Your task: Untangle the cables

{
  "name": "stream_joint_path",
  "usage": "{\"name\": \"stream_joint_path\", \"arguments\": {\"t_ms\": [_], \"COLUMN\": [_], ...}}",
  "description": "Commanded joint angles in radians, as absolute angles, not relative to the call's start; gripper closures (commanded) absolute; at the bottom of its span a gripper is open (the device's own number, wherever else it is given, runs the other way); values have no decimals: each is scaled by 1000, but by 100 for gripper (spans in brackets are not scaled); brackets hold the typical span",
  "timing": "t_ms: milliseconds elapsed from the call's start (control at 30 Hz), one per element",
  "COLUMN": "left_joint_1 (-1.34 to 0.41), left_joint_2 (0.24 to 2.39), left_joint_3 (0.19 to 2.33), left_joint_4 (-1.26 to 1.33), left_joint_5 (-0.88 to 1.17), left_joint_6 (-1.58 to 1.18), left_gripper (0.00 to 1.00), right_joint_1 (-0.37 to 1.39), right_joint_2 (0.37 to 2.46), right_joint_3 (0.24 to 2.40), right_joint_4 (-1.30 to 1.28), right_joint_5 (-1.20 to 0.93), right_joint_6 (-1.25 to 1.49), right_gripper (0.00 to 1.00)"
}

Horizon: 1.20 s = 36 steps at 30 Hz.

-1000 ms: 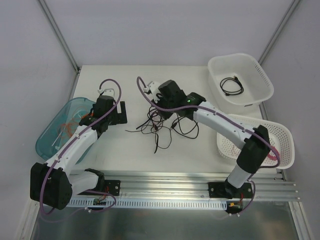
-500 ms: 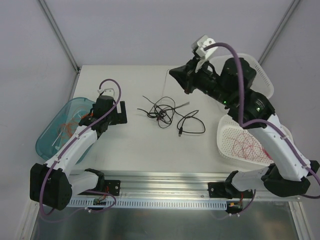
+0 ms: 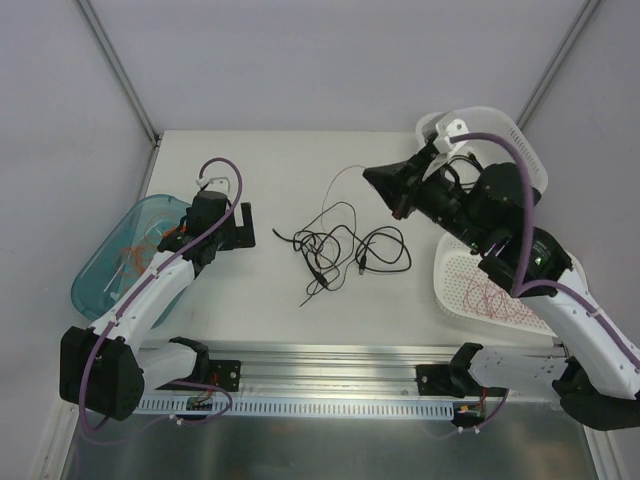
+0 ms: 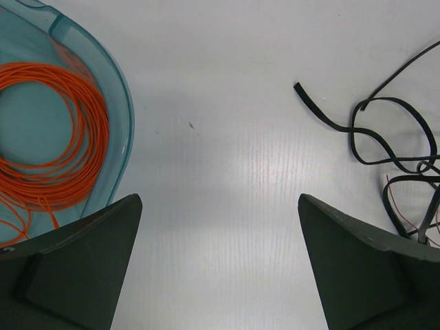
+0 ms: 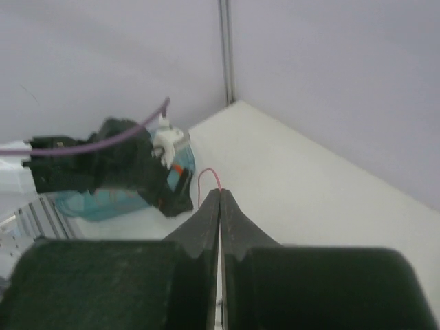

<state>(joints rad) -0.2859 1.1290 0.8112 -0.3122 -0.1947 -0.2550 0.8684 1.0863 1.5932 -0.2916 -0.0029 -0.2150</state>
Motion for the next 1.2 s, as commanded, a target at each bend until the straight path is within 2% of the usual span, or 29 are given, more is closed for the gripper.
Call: {"name": "stream_joint_path", "arguments": {"t_ms": [0,100,233,333,400,433,500,567,733,933,1167], "left_joint_1": [-273,-273,-273,-273,-275,-273,-273,-273,-273,-273,-275], "left_joint_2": [1108,1112,1121,1127,1129,1129,1129,1132,1140,1132,1123], "left_joint_3": [844,844,842,842,842,842,841,839,839,838,839], "left_joint_4": [-307,-305,-302,-301,-301,-301,-299,-299,-301,-301,-301], "left_joint_5": [-169,-146,-115,-104,-104,-104,-101,-98,-92,-100,-100], "left_joint_6": [-265,-262,-259,-259,-258,-258,-259,-259,-259,-256,-258], "left_gripper": [1,1,1,1,1,1,1,1,1,1,1], "right_joint_1": [873,871,873,871,853,848,847,848,851,847,782], "right_joint_2": [997,927,899,900,916,940,966,997,1045,1199,1351], "right_joint_3": [1411,1249,1088,962,925,908,888,893,933,983,928], "right_joint_4": [-334,-389,-584,-713,-844,-877,-906,-872,-674,-557,-399], "right_joint_5": [96,146,265,389,464,507,523,491,295,322,313], "right_joint_6": [-143,-85,39,187,346,379,400,350,171,224,463], "right_gripper": [99,99,99,94,78,67,35,29,28,29,43]}}
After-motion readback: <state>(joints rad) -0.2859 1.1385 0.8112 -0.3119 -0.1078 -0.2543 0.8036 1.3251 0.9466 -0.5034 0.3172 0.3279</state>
